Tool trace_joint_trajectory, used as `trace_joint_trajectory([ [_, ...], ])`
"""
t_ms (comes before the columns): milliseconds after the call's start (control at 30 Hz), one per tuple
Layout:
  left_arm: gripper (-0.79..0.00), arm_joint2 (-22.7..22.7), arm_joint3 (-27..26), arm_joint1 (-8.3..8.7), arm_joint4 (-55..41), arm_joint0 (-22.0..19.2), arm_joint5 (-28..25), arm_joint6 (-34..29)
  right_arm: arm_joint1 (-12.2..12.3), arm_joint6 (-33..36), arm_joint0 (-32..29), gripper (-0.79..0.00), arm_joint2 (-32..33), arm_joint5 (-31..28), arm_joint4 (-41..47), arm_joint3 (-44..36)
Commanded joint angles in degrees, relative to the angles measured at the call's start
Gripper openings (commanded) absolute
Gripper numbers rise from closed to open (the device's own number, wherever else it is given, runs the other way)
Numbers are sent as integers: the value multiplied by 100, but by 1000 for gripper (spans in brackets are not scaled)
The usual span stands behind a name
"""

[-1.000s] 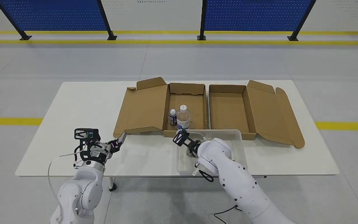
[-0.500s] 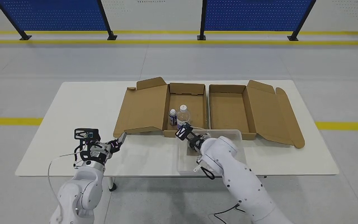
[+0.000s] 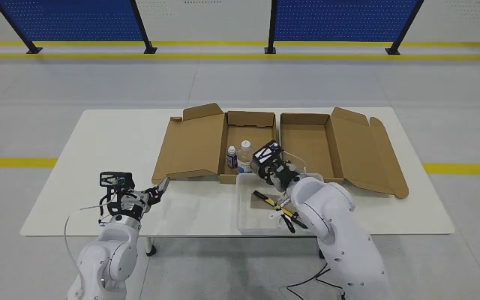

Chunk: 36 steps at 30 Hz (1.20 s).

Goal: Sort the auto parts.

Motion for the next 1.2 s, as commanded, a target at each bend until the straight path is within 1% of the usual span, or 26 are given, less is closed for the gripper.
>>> trace_joint_trajectory([
  [0, 0, 0, 0, 0, 0, 0, 0, 0, -8, -340, -56, -785, 62, 56, 340, 21],
  [100, 0, 0, 0, 0, 0, 0, 0, 0, -22, -730, -101, -785, 106, 167, 701, 79],
  [233, 0, 0, 0, 0, 0, 0, 0, 0, -31, -975, -97, -785, 96, 228, 933, 173],
  [467, 0, 0, 0, 0, 0, 0, 0, 0, -30, -1034, -18, -785, -7, 336, 836, 256],
  [600, 0, 0, 0, 0, 0, 0, 0, 0, -24, -1128, 42, -785, -43, 439, 585, 238],
  [667, 0, 0, 0, 0, 0, 0, 0, 0, -15, -1178, 101, -785, -56, 514, 270, 204],
  [733, 0, 0, 0, 0, 0, 0, 0, 0, -18, -1272, 136, -785, -54, 680, 127, 178],
  [900, 0, 0, 0, 0, 0, 0, 0, 0, -9, -1234, 402, -785, -49, 1013, -765, 277],
  [1033, 0, 0, 0, 0, 0, 0, 0, 0, -19, -1131, 708, -785, -63, 1216, -1334, 688],
  [1167, 0, 0, 0, 0, 0, 0, 0, 0, -59, -1228, 1017, -785, -72, 1294, -1297, 1502],
])
